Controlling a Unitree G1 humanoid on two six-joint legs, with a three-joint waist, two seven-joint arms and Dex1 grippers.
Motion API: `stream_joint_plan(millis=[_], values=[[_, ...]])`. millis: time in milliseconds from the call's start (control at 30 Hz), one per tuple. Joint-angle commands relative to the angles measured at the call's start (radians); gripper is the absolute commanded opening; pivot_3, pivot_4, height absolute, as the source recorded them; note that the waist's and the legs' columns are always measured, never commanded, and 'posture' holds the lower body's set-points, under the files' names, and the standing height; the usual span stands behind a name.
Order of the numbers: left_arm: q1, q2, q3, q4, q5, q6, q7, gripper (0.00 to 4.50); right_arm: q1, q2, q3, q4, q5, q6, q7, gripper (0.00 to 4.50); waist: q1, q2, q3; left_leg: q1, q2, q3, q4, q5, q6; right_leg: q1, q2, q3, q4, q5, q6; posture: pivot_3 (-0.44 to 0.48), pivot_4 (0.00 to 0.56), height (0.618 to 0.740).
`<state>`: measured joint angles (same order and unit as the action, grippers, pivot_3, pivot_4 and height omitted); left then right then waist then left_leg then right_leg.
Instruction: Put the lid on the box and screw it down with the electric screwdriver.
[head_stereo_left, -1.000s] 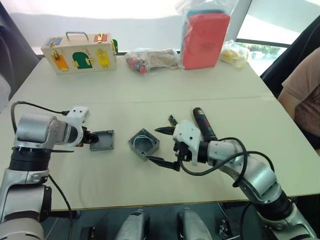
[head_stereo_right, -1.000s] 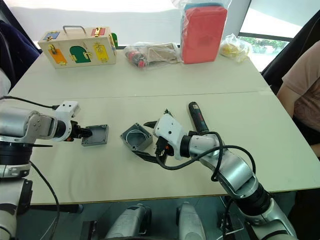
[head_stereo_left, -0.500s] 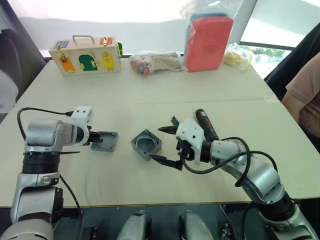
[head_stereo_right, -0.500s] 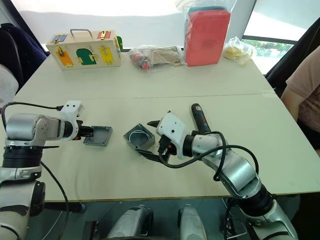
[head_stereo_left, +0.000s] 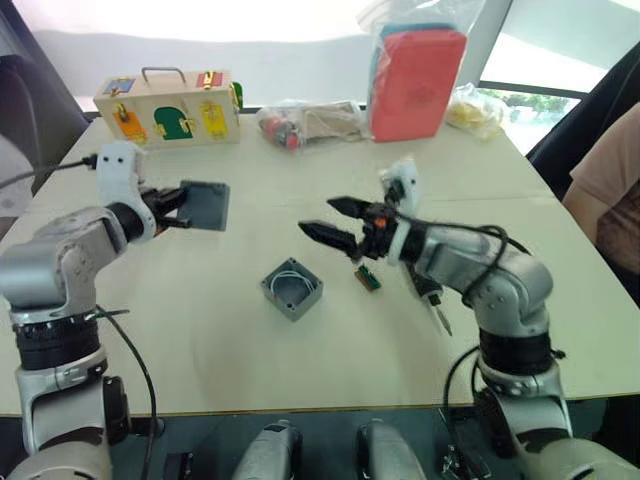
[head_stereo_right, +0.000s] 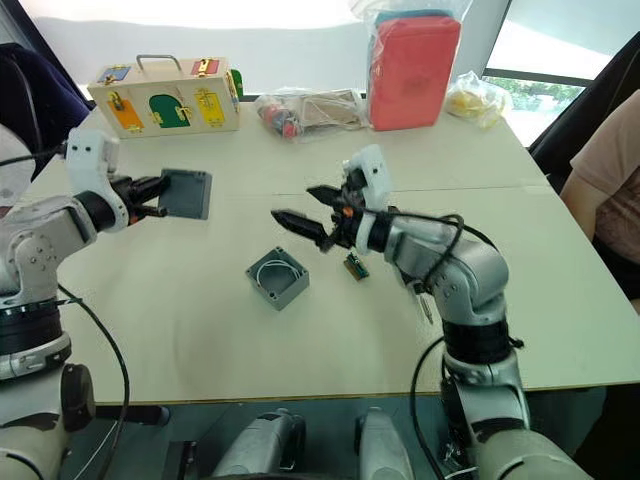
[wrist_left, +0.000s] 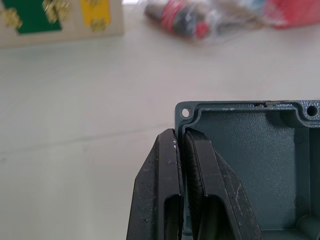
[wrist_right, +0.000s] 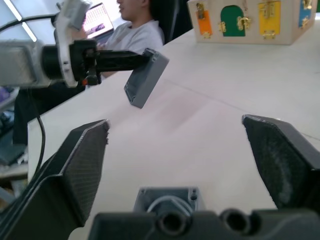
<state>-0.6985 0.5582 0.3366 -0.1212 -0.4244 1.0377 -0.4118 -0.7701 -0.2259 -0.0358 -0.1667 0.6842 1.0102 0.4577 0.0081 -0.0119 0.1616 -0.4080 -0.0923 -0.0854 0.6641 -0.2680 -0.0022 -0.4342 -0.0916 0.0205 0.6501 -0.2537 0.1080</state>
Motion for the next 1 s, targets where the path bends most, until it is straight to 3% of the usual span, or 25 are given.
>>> stream_joint_plan(millis=[33,200,600,700,867,1000], values=[[-0.075,-0.062,-0.059,-0.055,-0.022,-0.103,-0.003,0.02,-0.116,0.056,-0.051,0.133,0.024,0.005,-0.036,4.50,0.001,0.000,0.000,0.000,0.000,0.000,0.000,0.000,0.000,0.000,0.000,0.000,0.000,0.000,0.000,0.000,0.150,0.740],[-0.097,-0.116,-0.100,-0.042,-0.020,-0.157,0.010,0.02,-0.152,0.087,-0.076,0.199,0.034,0.021,-0.055,4.50,-0.016,0.000,0.000,0.000,0.000,0.000,-0.001,0.000,0.000,-0.001,0.000,0.000,-0.001,0.000,0.000,0.000,0.150,0.740],[-0.087,-0.149,-0.119,-0.050,-0.053,-0.179,0.007,0.02,-0.136,0.101,-0.118,0.193,0.050,0.027,-0.093,4.50,-0.029,0.000,0.000,-0.001,0.000,0.001,-0.003,0.000,0.000,-0.004,0.002,0.001,0.001,0.000,0.000,0.000,0.150,0.740],[-0.088,-0.154,-0.127,-0.055,-0.060,-0.180,0.006,0.00,-0.129,0.107,-0.118,0.191,0.049,0.025,-0.103,3.88,-0.026,0.000,0.000,-0.001,0.000,0.001,-0.003,0.000,0.000,-0.004,0.002,0.001,0.001,0.000,0.000,0.000,0.150,0.740],[-0.082,-0.163,-0.125,-0.069,-0.071,-0.169,0.011,0.00,-0.126,0.112,-0.120,0.189,0.054,0.022,-0.113,2.27,-0.028,0.000,0.000,-0.001,0.000,0.001,-0.003,0.000,0.000,-0.004,0.002,0.001,0.001,0.000,0.000,0.000,0.150,0.740],[-0.078,-0.170,-0.122,-0.086,-0.083,-0.154,0.020,0.00,-0.126,0.123,-0.133,0.188,0.072,0.024,-0.127,0.60,-0.028,0.000,0.000,-0.001,0.000,0.001,-0.003,0.000,0.000,-0.004,0.002,0.001,0.001,0.000,0.000,0.000,0.150,0.740]])
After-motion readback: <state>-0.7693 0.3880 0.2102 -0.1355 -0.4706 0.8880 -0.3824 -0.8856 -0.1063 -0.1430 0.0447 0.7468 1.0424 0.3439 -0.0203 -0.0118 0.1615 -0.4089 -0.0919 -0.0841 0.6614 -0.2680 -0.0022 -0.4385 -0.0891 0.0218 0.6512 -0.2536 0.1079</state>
